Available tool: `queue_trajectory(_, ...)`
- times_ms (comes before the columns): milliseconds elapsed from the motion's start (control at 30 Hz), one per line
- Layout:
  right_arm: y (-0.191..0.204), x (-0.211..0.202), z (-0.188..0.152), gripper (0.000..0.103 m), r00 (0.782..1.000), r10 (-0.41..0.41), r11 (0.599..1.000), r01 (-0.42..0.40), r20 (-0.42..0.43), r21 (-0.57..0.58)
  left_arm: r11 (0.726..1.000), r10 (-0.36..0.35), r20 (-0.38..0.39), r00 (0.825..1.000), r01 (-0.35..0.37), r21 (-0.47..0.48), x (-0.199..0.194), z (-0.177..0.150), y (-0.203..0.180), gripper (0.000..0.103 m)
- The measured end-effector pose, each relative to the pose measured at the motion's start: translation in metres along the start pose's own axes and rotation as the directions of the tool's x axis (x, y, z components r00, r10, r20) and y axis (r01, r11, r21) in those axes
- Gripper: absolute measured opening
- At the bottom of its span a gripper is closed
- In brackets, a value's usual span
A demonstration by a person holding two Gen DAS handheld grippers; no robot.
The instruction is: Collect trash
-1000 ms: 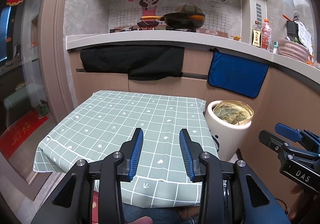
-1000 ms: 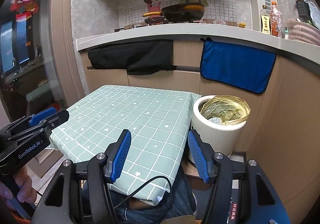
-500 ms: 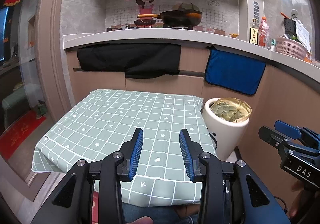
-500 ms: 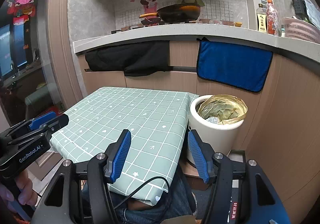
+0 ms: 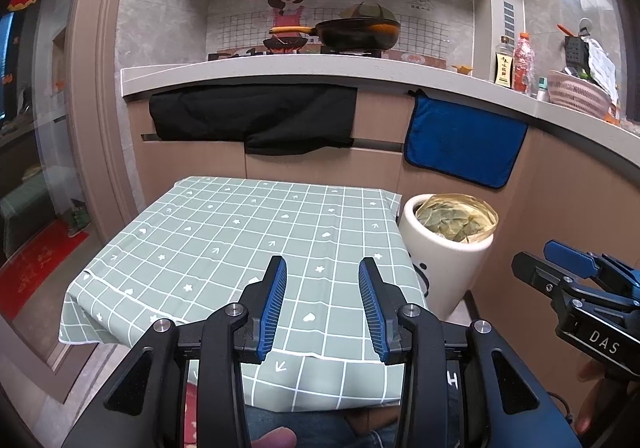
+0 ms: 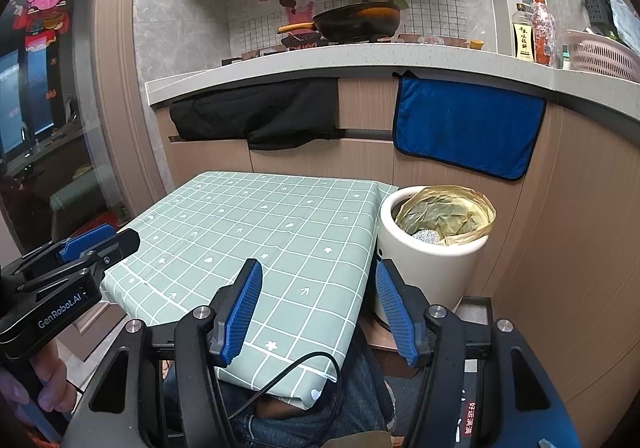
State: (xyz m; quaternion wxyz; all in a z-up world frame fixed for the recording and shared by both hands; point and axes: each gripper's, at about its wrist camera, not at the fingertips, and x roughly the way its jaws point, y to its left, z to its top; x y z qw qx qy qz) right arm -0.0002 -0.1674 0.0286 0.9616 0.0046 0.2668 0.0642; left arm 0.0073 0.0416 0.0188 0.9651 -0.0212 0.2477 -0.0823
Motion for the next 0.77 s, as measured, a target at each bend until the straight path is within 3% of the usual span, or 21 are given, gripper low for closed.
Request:
queue_trajectory(567,-0.001,0.001,0.000,0.057,1.000,0.000,1.000,0.000,-0.001,0.004,0.999,-0.036,-0.015,0.999,0.036,0.008,0.005,0.001,0.002,0.039)
queue_trajectory(767,-0.004,0.009,-0.001,0.057,1.000,-0.004,1.000,0.005,-0.016,0.017,0.998,-0.061,-0.052,0.997,0.063,0.023,0.029,0.006,0.001,0.039)
